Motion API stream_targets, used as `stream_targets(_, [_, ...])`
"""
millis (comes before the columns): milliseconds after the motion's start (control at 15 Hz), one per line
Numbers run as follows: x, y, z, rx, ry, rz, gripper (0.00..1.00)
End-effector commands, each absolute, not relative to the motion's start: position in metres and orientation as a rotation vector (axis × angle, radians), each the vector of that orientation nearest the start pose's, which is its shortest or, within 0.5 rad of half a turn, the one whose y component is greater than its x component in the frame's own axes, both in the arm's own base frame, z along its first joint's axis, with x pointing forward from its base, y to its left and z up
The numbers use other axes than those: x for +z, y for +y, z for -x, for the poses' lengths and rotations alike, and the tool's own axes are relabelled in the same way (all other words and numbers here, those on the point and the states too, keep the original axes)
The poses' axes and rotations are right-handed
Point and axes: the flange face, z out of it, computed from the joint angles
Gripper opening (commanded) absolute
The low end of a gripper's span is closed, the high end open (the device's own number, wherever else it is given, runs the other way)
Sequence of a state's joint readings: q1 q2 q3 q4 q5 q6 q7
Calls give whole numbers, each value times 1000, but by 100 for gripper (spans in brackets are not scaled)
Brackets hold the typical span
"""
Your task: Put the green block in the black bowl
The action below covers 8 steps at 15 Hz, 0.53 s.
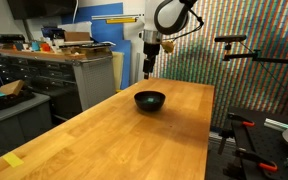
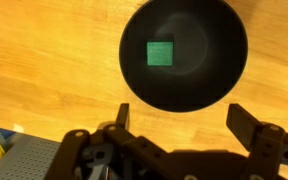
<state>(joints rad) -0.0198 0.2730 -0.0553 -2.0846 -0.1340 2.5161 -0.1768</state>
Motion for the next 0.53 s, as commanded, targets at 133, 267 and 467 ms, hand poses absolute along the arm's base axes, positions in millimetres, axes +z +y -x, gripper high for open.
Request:
stream_targets(133, [333, -47, -589, -218, -352, 3237, 100])
stream_targets(267, [323, -46, -589, -195, -354, 3236, 100])
stream_targets(467, [316, -46, -589, -178, -355, 3235, 100])
